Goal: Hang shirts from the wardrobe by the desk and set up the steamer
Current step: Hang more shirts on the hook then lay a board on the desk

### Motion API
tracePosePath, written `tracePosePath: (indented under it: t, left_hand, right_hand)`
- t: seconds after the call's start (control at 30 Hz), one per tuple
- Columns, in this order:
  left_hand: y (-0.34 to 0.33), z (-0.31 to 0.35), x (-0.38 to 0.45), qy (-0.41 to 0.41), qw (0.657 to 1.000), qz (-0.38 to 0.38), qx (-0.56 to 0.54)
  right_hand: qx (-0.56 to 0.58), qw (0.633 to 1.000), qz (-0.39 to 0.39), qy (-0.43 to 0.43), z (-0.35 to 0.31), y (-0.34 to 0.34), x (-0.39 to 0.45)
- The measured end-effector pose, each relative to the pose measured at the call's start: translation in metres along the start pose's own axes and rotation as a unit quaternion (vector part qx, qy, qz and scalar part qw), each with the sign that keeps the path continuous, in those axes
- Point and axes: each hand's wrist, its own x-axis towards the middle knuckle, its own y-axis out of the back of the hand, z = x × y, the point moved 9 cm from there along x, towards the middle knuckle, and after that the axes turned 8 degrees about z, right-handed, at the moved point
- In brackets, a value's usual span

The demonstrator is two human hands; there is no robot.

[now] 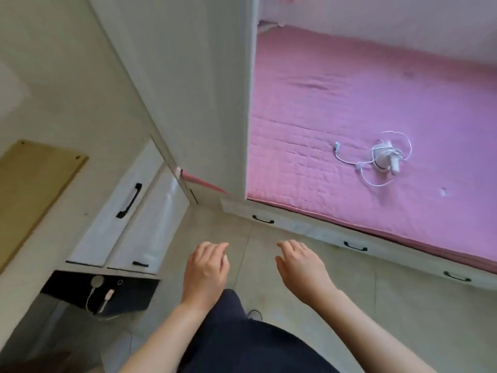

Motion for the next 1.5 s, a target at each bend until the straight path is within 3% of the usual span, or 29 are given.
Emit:
tracePosePath:
  t: [0.4, 0.97, 1.2, 1.37, 1.5]
  left_hand:
    - [-0.09, 0.157, 0.058, -0.178, 0.979, -0.095, -0.018]
    - [-0.228, 0.342, 0.203, -0.249, 0.953, -0.169, -0.021]
    - [-0.274, 0.384, 0.22, -0.212, 0.955, -0.207, 0.0]
    - [-0.295, 0.398, 0.239, -0.04, 0.98, -0.195, -0.018]
    - [-0.31, 0.414, 0.241, 0.042, 0.981, -0.189, -0.019]
  right_hand:
    - [0.043, 0.972, 0.043, -0.229, 0.168, 0.016, -0.067]
    - [0.047, 0.936, 0.02, -0.349, 0.402, 0.068, -0.03]
    - [0.094, 0.926, 0.037, -0.364, 0.477, 0.094, -0.013]
    - [0.106, 0.941, 0.01, -0.321, 0.54, 0.104, 0.003]
    - [0.095, 0.956, -0.021, -0.276, 0.589, 0.114, 0.012]
